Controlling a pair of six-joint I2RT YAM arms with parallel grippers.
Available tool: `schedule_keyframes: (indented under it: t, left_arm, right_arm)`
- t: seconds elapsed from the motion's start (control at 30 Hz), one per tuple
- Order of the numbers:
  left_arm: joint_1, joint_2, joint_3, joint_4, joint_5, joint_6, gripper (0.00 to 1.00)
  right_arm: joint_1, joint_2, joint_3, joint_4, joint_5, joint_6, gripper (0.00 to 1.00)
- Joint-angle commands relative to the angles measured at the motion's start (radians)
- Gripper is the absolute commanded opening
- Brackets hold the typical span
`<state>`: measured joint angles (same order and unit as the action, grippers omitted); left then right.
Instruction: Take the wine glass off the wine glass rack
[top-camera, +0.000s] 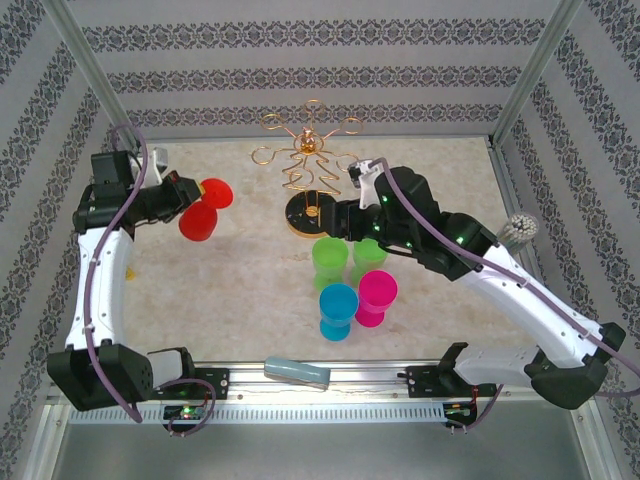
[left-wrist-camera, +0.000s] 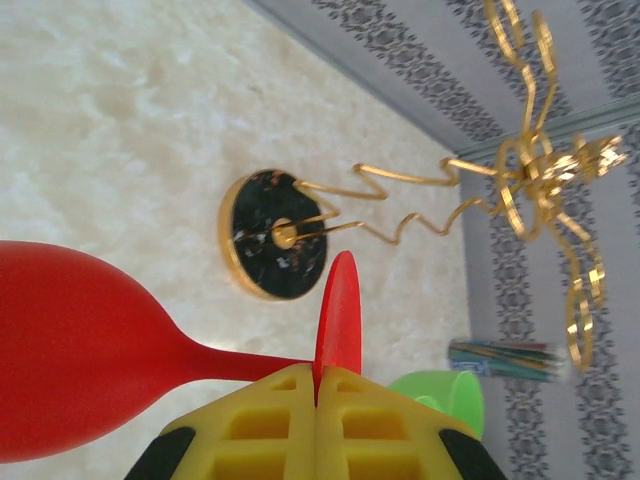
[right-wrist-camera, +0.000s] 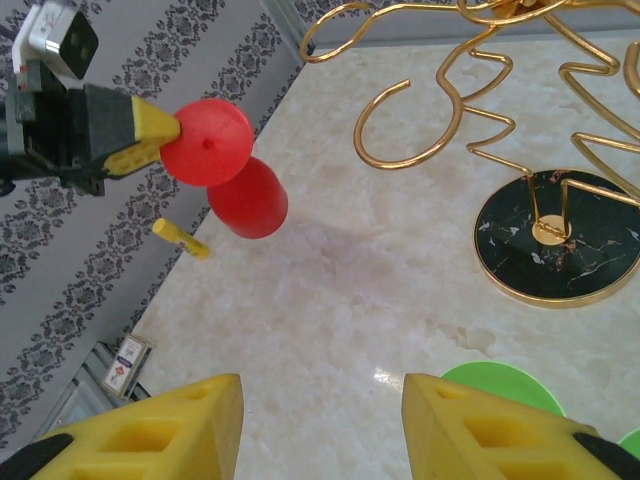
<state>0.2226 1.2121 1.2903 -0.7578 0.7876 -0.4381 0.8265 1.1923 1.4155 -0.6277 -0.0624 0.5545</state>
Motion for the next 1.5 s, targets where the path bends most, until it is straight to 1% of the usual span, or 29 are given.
schedule_keyframes:
  t: [0.0, 0.1, 0.27, 0.37, 0.43, 0.53, 0.67, 0.8, 0.83, 0.87, 1.13, 1.3, 1.4, 1.47]
  left_arm:
    - [-0.011, -0.079, -0.031, -0.091, -0.092, 0.138, 0.0]
    - [-0.048, -0.13, -0.048, -0.131, -0.215, 0.2, 0.0]
    - [-0.159, -0.194, -0.122, -0.157, -0.383, 0.29, 0.0]
    - [-0.268, -0.241, -0.161, -0.161, -0.516, 0.33, 0.0]
    - [-0.361, -0.267, -0.181, -0.156, -0.631, 0.358, 0.0]
    - [-0.48, -0.286, -0.198, -0.145, -0.774, 0.39, 0.0]
    - [-0.61, -0.268, -0.216, -0.144, -0.944, 0.438, 0.0]
    - [-0.778, -0.219, -0.248, -0.143, -1.191, 0.509, 0.0]
    - [-0.815, -0.206, -0.255, -0.133, -1.239, 0.52, 0.0]
    - [-0.841, -0.191, -0.262, -0.123, -1.264, 0.53, 0.0]
    - [-1.068, -0.068, -0.369, 0.006, -1.612, 0.643, 0.0]
    - [-1.168, -0.067, -0.481, 0.185, -1.811, 0.771, 0.0]
    - [-1.241, -0.046, -0.552, 0.31, -1.952, 0.844, 0.0]
    - [-1.28, -0.012, -0.591, 0.374, -2.023, 0.886, 0.0]
  right_arm:
    - [-0.007, -0.037, -0.036, 0.035, -0.024, 0.026, 0.46]
    - [-0.006, -0.059, -0.068, 0.048, -0.021, 0.038, 0.46]
    - [-0.006, -0.086, -0.113, 0.039, -0.01, 0.036, 0.46]
    - [-0.004, -0.111, -0.125, 0.03, 0.001, 0.035, 0.46]
    - [-0.006, -0.132, -0.135, 0.027, 0.022, 0.025, 0.46]
    - [-0.006, -0.158, -0.132, 0.01, 0.053, 0.009, 0.46]
    - [-0.005, -0.185, -0.143, 0.003, 0.065, 0.006, 0.47]
    - [-0.006, -0.215, -0.173, 0.008, 0.076, 0.022, 0.47]
    - [-0.006, -0.223, -0.181, 0.008, 0.075, 0.027, 0.47]
    - [-0.006, -0.23, -0.189, 0.009, 0.076, 0.032, 0.47]
    - [-0.006, -0.287, -0.224, 0.008, 0.1, 0.057, 0.47]
    - [-0.006, -0.286, -0.199, 0.011, 0.102, 0.034, 0.47]
    - [-0.006, -0.264, -0.153, -0.01, 0.099, -0.008, 0.47]
    - [-0.006, -0.241, -0.109, -0.036, 0.097, -0.041, 0.47]
